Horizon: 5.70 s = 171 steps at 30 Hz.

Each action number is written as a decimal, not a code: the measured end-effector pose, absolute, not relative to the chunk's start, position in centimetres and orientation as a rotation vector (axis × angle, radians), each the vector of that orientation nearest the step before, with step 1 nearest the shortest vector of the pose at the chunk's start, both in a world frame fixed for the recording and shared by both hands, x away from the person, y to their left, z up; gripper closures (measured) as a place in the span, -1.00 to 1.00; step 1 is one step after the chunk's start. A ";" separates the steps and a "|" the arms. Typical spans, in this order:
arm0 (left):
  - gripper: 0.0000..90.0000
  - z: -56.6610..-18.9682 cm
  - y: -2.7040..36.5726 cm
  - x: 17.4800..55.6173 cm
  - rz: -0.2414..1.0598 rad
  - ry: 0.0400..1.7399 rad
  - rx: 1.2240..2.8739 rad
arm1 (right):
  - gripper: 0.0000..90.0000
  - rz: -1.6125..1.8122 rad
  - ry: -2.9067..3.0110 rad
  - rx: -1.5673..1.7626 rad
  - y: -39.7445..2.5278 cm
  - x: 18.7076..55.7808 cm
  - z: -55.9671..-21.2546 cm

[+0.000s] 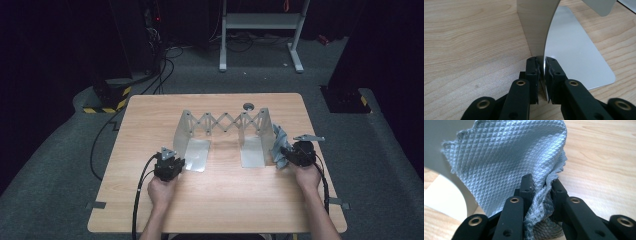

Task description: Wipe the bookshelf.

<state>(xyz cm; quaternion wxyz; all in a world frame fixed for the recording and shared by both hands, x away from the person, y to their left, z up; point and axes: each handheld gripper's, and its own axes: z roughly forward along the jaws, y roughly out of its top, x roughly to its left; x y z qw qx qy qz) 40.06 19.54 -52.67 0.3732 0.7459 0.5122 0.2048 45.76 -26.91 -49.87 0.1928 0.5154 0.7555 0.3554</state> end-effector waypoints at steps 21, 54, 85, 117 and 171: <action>0.06 -52.5 19.8 39.2 0.604 1.356 1.807 | 0.24 1.006 2.076 1.479 -27.5 43.1 -51.1; -0.12 -47.7 12.1 37.4 0.517 1.151 1.962 | 0.47 1.192 2.052 1.327 -26.1 41.8 -47.4; 0.13 -46.1 9.5 44.1 0.483 1.203 1.897 | 0.50 1.178 2.169 1.358 -23.6 45.2 -47.9; 0.71 -45.5 10.8 45.3 0.541 1.243 1.897 | 0.51 1.183 2.241 1.284 -21.2 44.4 -47.9; 0.95 -45.5 14.4 44.2 0.551 1.173 1.886 | 0.53 1.167 2.114 1.405 -20.6 48.8 -45.8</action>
